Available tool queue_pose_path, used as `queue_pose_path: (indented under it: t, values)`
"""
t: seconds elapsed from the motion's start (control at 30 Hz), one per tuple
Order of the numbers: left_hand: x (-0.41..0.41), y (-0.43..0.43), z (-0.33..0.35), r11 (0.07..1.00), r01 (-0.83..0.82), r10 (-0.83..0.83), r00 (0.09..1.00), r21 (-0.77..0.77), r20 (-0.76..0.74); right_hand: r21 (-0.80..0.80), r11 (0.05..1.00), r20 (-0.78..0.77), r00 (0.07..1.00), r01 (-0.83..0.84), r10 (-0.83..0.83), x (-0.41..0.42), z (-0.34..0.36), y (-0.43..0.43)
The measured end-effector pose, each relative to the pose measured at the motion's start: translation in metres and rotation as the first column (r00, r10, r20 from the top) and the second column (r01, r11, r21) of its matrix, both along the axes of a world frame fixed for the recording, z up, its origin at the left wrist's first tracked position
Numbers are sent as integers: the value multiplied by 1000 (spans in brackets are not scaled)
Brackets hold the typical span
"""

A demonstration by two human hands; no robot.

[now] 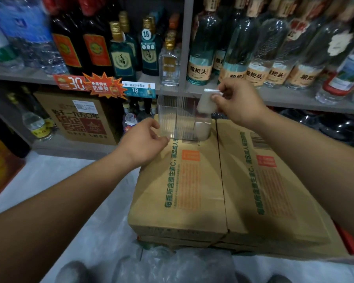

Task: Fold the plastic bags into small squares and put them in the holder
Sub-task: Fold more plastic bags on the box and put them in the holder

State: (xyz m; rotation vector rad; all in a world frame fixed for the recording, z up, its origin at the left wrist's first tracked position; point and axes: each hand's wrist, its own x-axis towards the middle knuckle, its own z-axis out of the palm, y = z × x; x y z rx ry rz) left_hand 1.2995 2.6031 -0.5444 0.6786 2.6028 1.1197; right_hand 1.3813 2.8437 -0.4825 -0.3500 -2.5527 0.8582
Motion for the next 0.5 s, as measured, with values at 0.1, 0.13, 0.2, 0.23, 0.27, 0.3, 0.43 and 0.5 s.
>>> queue_pose_path:
  t: [0.1, 0.13, 0.2, 0.23, 0.27, 0.3, 0.43, 0.5]
  values:
    - [-8, 7, -2, 999, -38, 38, 999, 17, -19, 27, 999, 53, 998, -39, 37, -13, -10, 5]
    - [-9, 9, -2, 999, -46, 46, 999, 17, -23, 47, 998, 59, 997, -48, 45, -16, -13, 6]
    - [-12, 12, -3, 998, -48, 49, 998, 28, -34, 60, 996, 67, 995, -73, 69, -20, -19, 7]
    - [-13, 14, -3, 998, -44, 46, 998, 43, -42, 76, 993, 75, 993, -92, 86, -20, -21, 7]
    - [-14, 16, -4, 997, -41, 44, 998, 58, -48, 108, 988, 83, 991, -113, 105, -20, -24, 7]
    - [-15, 18, -4, 997, -37, 41, 998, 72, -53, 145, 980, 95, 988, -134, 121, -19, -26, 8]
    - [-15, 25, -10, 994, -36, 46, 995, 101, -94, 250, 948, 158, 974, -196, 160, -15, -32, 11]
    - [-17, 25, -14, 995, -35, 47, 992, 93, -121, 246, 944, 194, 966, -219, 173, -14, -32, 14]
